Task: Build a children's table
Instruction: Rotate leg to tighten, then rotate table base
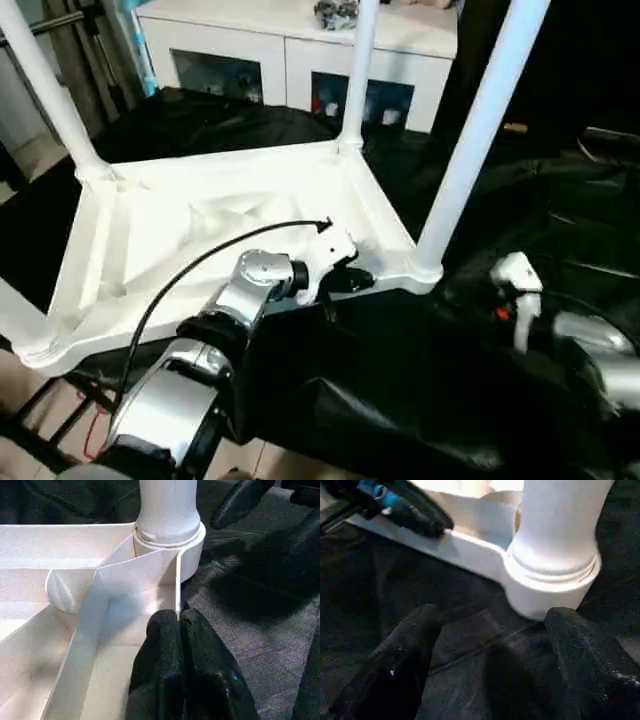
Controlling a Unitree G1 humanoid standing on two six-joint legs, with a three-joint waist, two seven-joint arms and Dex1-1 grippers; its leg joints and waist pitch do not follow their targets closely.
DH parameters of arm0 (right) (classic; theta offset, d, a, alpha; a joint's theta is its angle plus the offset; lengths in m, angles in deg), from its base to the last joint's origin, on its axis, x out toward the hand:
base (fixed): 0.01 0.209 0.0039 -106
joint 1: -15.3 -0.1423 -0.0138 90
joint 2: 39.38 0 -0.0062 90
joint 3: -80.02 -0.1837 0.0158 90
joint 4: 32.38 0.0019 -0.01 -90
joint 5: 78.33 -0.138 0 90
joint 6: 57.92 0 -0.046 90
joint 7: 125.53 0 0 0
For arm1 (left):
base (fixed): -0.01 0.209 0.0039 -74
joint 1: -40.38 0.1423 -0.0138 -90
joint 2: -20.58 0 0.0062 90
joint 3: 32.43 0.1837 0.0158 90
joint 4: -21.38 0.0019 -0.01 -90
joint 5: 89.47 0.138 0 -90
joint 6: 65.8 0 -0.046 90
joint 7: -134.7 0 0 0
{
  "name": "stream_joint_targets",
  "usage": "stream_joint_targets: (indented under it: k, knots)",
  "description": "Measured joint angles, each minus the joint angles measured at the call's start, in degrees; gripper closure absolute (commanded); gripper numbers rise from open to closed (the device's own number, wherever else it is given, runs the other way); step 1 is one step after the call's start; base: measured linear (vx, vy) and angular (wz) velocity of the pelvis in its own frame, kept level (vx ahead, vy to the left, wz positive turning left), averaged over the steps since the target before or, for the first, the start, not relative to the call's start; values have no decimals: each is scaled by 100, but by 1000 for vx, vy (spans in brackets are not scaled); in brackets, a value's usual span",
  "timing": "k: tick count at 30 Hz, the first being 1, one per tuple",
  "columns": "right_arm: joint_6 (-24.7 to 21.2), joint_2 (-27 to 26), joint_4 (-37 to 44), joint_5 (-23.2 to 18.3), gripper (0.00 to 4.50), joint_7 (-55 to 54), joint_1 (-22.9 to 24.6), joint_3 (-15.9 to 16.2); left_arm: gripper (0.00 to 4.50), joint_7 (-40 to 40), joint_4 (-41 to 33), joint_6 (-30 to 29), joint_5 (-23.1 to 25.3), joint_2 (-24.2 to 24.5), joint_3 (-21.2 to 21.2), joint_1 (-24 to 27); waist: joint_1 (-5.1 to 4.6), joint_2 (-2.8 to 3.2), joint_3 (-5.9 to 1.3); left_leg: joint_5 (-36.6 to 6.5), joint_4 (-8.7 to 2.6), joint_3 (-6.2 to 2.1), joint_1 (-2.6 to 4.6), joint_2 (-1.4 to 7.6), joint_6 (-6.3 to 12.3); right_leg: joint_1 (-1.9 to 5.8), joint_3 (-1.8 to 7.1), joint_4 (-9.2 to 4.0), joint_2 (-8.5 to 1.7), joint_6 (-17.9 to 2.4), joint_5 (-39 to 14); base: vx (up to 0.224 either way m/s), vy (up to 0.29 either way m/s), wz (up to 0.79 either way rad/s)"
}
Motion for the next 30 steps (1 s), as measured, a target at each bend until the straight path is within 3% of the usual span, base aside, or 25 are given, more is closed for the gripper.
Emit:
stream_joint_targets:
  k: [8, 9, 13, 14, 19, 22, 26, 30]
  knots:
    - [-423, -49, 757, -331, 82, 206, 179, 44, 450, -125, -97, 27, -176, -20, -54, 10, 20, 3, 8, 0, 2, -1, -16, 2, 1, -11, -5, -2, 0, 3, -2, 0, 0, 0]
    - [-483, -78, 816, -383, 79, 215, 182, 65, 415, -181, -160, 0, -241, -27, -88, 10, 17, 3, 8, 1, 7, -1, -20, 2, 2, -13, -4, -2, 0, 3, -2, 0, 0, 0]
    - [-649, -284, 1121, -506, 79, 199, 177, 159, 406, -56, -540, -104, -504, -18, -350, 1, 1, 5, 9, 0, 11, -1, -23, 6, 3, -16, -5, -2, 2, 3, -3, 0, 0, 0]
    - [-678, -357, 1171, -523, 79, 183, 178, 208, 383, 61, -644, -108, -584, 21, -480, -16, -12, 8, 11, 0, 11, -1, -22, 7, 3, -18, -5, 0, 4, 3, -3, 0, 0, 0]
    - [-691, -862, 1213, -515, 79, -198, 87, 329, 351, -208, -1696, -1023, -1076, 792, -923, 90, -104, 19, 22, 0, 6, -10, -17, 11, 0, -30, -12, 14, 12, 4, -3, 0, 0, 0]
    - [-704, -1071, 1190, -501, 79, -406, -42, 386, 332, -593, -2647, -1681, -1316, 1212, -1032, 486, -111, 14, 32, 0, 2, -3, -17, 8, -1, -29, -5, 7, 6, 5, -5, 0, 0, 0]
    - [-617, -1699, 860, -375, 79, -925, -402, 539, 297, -1218, -4230, -2879, -1660, 1970, -895, 1658, -212, -14, 49, 0, -7, 2, -22, 10, -3, -44, -2, 8, 10, 4, -9, 0, 0, 0]
    - [-413, -2115, 348, -141, 79, -1496, -631, 582, 276, -1244, -5049, -3462, -1852, 2353, -861, 2268, -157, -16, 56, 4, -5, 2, -28, 9, -10, -45, -4, 12, 9, 4, -10, 0, 0, 0]
